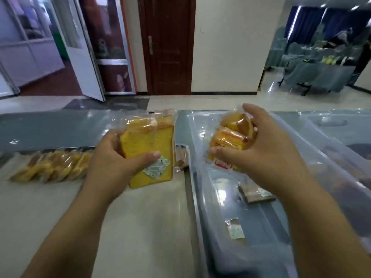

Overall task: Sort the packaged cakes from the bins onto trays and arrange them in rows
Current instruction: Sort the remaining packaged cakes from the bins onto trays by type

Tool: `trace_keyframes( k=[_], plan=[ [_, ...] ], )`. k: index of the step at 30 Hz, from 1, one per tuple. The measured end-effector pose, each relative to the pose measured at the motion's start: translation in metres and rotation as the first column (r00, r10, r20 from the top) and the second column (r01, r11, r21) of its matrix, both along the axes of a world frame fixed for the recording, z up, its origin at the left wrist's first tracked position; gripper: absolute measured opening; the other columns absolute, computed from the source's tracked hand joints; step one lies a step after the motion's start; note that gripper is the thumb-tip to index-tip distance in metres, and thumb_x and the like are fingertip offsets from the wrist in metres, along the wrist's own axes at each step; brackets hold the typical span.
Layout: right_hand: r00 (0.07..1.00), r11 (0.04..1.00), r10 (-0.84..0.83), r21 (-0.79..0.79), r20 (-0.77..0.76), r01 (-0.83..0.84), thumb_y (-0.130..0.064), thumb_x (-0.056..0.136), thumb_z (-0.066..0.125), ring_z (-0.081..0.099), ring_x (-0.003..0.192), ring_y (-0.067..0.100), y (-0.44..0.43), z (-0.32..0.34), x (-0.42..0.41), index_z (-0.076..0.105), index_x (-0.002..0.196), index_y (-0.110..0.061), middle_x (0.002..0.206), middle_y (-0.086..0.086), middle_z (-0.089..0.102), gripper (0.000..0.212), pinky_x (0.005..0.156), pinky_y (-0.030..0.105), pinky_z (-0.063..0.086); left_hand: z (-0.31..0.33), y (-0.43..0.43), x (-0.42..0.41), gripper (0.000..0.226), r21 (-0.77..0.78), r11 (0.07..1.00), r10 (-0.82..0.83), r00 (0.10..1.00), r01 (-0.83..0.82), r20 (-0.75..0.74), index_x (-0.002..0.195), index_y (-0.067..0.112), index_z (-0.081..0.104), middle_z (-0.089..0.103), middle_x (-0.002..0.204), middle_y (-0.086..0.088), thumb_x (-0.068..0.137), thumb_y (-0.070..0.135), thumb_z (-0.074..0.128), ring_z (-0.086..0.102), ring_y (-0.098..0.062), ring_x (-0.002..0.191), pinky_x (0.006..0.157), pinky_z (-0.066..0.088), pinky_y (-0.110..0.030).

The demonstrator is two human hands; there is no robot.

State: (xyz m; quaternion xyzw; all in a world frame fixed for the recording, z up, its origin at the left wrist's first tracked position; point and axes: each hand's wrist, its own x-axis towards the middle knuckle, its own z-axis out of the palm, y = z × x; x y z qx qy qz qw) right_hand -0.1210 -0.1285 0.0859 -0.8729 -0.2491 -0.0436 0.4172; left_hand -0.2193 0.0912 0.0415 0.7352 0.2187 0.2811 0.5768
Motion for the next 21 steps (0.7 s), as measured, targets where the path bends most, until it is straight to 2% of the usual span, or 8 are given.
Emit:
trace_keyframes(
  k=[3, 5, 7, 10, 13, 14, 18, 21],
  plan=[
    [0.998, 0.999, 0.047, 0.018, -0.042, -0.047, -0.050, 0.054, 0.083, 0.053, 0.109, 0.017, 0.040, -0.016, -0.037, 0.029, 0.140, -0.037, 0.125, -0.008, 0.047, 0.103, 0.092, 0.044, 0.051, -0.027, 0.034, -0.042, 0.065, -0.003, 1.000, 0.023, 0.997, -0.024, -0.067, 0.117, 0.023, 0.055, 0.067, 0.100, 0.007, 0.059, 0.025, 0.085, 0.067, -0.011, 0.086, 0.055, 0.052, -0.017],
    [0.995, 0.998, 0.069, 0.005, -0.074, -0.069, -0.046, 0.056, 0.085, 0.053, 0.108, 0.017, 0.065, -0.031, -0.057, 0.030, 0.140, -0.037, 0.123, -0.007, 0.046, 0.101, 0.093, 0.043, 0.050, -0.044, 0.054, -0.066, 0.063, -0.032, 0.999, 0.021, 0.994, -0.024, -0.107, 0.115, 0.024, 0.055, 0.067, 0.099, 0.008, 0.060, 0.022, 0.085, 0.068, -0.010, 0.084, 0.053, 0.052, -0.016],
    [0.992, 0.995, 0.076, -0.053, -0.098, -0.081, -0.048, 0.058, 0.084, 0.051, 0.111, 0.017, 0.089, -0.049, -0.072, 0.028, 0.141, -0.036, 0.131, -0.006, 0.045, 0.102, 0.093, 0.040, 0.050, -0.062, 0.073, -0.088, 0.060, -0.069, 0.997, 0.027, 0.985, -0.039, -0.169, 0.113, 0.028, 0.051, 0.063, 0.100, 0.011, 0.063, 0.022, 0.085, 0.065, -0.010, 0.085, 0.057, 0.052, -0.022],
    [0.988, 0.990, 0.088, -0.101, -0.125, -0.101, -0.052, 0.055, 0.084, 0.053, 0.108, 0.017, 0.123, -0.078, -0.084, 0.030, 0.139, -0.038, 0.129, -0.005, 0.049, 0.101, 0.091, 0.038, 0.049, -0.087, 0.102, -0.113, 0.050, -0.161, 0.984, 0.031, 0.970, -0.071, -0.240, 0.102, 0.031, 0.049, 0.060, 0.100, 0.008, 0.066, 0.021, 0.083, 0.063, -0.013, 0.085, 0.063, 0.054, -0.031],
    [0.979, 0.968, 0.101, -0.211, -0.177, -0.138, -0.051, 0.058, 0.083, 0.048, 0.109, 0.016, 0.153, -0.103, -0.089, 0.030, 0.142, -0.034, 0.130, -0.004, 0.046, 0.100, 0.087, 0.032, 0.043, -0.111, 0.129, -0.128, 0.042, -0.241, 0.961, 0.058, 0.951, -0.136, -0.304, 0.092, 0.028, 0.048, 0.061, 0.098, -0.001, 0.070, 0.017, 0.082, 0.065, -0.018, 0.081, 0.055, 0.054, -0.032],
    [0.974, 0.959, 0.102, -0.242, -0.200, -0.150, -0.051, 0.060, 0.082, 0.047, 0.108, 0.016, 0.161, -0.111, -0.089, 0.030, 0.142, -0.033, 0.131, -0.003, 0.045, 0.099, 0.085, 0.031, 0.042, -0.120, 0.137, -0.131, 0.041, -0.275, 0.948, 0.068, 0.946, -0.161, -0.317, 0.093, 0.026, 0.049, 0.062, 0.098, -0.003, 0.069, 0.017, 0.082, 0.066, -0.021, 0.082, 0.056, 0.056, -0.035],
    [0.955, 0.925, 0.109, -0.324, -0.275, -0.199, -0.049, 0.060, 0.082, 0.051, 0.110, 0.020, 0.198, -0.142, -0.081, 0.030, 0.142, -0.029, 0.132, -0.001, 0.045, 0.099, 0.088, 0.036, 0.048, -0.149, 0.174, -0.140, 0.051, -0.406, 0.877, 0.104, 0.928, -0.255, -0.357, 0.107, 0.021, 0.053, 0.066, 0.107, -0.009, 0.066, 0.025, 0.084, 0.068, -0.030, 0.089, 0.078, 0.056, -0.051],
    [0.937, 0.884, 0.154, -0.381, -0.312, -0.272, -0.050, 0.060, 0.079, 0.048, 0.117, 0.023, 0.229, -0.163, -0.070, 0.025, 0.146, -0.027, 0.136, 0.002, 0.044, 0.103, 0.091, 0.036, 0.046, -0.159, 0.198, -0.142, 0.027, -0.492, 0.803, 0.157, 0.915, -0.337, -0.371, 0.103, 0.019, 0.053, 0.064, 0.105, -0.014, 0.082, 0.020, 0.069, 0.067, -0.033, 0.085, 0.071, 0.056, -0.045]
  ],
)
